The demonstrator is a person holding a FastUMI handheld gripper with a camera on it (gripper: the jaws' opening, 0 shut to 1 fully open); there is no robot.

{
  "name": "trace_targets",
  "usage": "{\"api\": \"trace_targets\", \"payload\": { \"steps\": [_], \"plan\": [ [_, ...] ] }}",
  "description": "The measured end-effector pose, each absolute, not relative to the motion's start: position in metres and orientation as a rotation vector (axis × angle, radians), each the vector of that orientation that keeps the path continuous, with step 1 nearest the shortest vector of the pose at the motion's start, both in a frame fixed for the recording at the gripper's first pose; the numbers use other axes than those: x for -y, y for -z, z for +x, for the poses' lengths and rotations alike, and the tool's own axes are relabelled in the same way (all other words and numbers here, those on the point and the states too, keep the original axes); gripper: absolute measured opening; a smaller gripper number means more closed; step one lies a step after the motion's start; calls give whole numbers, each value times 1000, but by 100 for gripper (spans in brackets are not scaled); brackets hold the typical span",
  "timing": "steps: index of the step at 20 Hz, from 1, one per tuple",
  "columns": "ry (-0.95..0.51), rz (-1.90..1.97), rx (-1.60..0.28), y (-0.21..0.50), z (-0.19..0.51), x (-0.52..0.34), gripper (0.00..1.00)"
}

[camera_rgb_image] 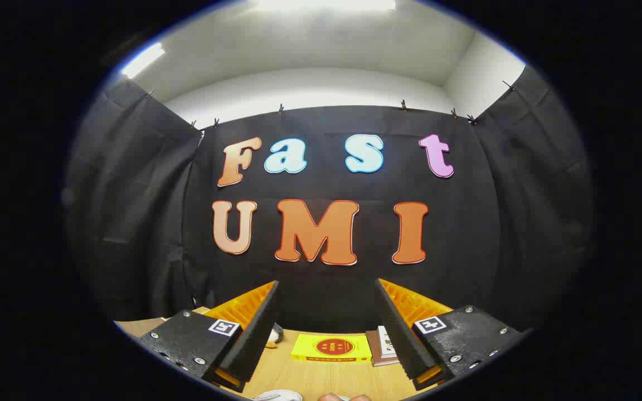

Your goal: Open the storage box then place both shoes into the box .Put the left shoe in first, then the right shoe, with the right side of both shoes facing outward in a uniform manner.

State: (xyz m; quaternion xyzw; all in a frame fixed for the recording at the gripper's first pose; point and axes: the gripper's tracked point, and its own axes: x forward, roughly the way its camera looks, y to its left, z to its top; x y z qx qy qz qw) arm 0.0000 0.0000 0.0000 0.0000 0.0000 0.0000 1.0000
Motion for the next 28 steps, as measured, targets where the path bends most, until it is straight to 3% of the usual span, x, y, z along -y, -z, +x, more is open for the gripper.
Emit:
{"api": "trace_targets", "payload": {
  "steps": [28],
  "plan": [
    [-40, 106, -106, 40, 8, -9, 98]
  ]
}}
